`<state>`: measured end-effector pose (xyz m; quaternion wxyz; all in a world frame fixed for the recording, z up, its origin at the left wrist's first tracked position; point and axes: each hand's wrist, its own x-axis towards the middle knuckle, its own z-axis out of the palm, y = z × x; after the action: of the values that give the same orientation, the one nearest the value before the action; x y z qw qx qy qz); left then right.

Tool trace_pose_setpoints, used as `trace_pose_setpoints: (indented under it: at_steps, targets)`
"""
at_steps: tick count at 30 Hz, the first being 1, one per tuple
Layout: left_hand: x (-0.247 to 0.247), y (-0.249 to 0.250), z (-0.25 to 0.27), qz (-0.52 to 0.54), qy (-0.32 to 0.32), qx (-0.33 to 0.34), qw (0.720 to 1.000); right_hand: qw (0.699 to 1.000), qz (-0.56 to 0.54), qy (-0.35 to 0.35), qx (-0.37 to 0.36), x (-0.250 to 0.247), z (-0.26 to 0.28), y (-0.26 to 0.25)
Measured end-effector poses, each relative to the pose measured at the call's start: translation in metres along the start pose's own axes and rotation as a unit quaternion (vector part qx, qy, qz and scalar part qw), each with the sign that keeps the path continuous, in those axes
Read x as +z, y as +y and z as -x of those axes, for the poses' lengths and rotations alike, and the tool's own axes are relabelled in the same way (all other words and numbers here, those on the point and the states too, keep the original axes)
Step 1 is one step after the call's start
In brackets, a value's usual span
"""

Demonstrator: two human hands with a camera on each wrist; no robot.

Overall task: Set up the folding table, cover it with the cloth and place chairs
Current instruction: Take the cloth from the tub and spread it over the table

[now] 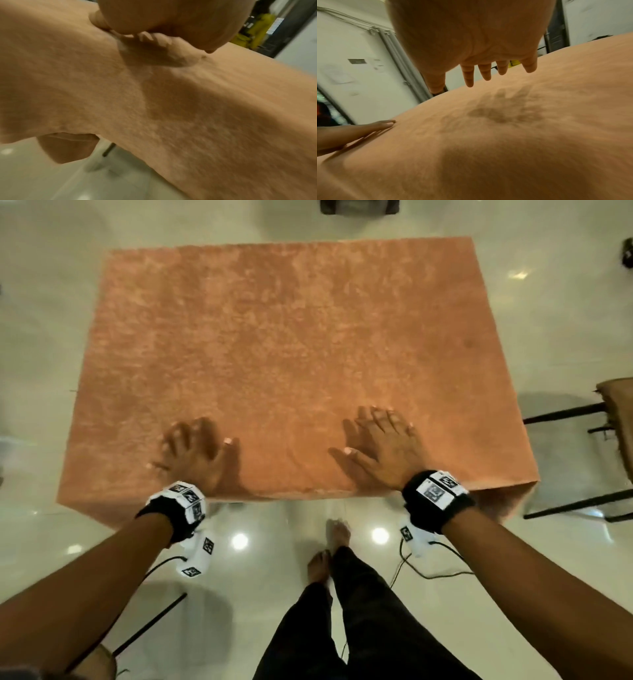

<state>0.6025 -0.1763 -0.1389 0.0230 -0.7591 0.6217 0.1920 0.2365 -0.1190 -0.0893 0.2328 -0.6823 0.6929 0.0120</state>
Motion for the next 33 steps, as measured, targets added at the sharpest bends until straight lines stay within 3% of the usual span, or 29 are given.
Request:
trace_pose_setpoints:
  at_steps: [2, 6, 9, 13, 24, 27, 29, 33]
  targets:
    - [-0.011, -0.025, -0.01, -0.005, -0.027, -0.084, 0.996, 0.998, -0.001, -0.031, -0.055, -0.003, -0.026, -0.032]
    - [-0.018, -0.038, -0.019, -0.018, -0.058, -0.089, 0.994, 0.987, 0.033, -0.093, -0.125, 0.004, -0.062, -0.079]
    - [-0.02, -0.045, -0.021, 0.002, -0.048, -0.092, 0.995, 0.98, 0.068, -0.136, -0.125, 0.022, -0.078, -0.105]
    - [-0.032, -0.072, -0.027, 0.012, -0.07, -0.111, 0.991, 0.975, 0.107, -0.138, -0.138, 0.041, -0.082, -0.13]
    - [-0.067, -0.138, -0.052, 0.01, -0.146, -0.103, 0.984, 0.969, 0.132, -0.172, -0.12, 0.037, -0.092, -0.191]
    - [-0.078, -0.152, -0.063, 0.036, -0.111, -0.085, 0.99, 0.978, 0.108, -0.132, -0.121, 0.03, -0.105, -0.217]
    - [-0.081, -0.163, -0.068, 0.088, -0.061, -0.119, 0.987, 0.979, 0.107, -0.106, -0.136, 0.026, -0.122, -0.236]
    - [-0.079, -0.21, -0.07, 0.231, -0.012, -0.18, 0.956, 0.978, 0.099, -0.101, -0.154, 0.023, -0.169, -0.289]
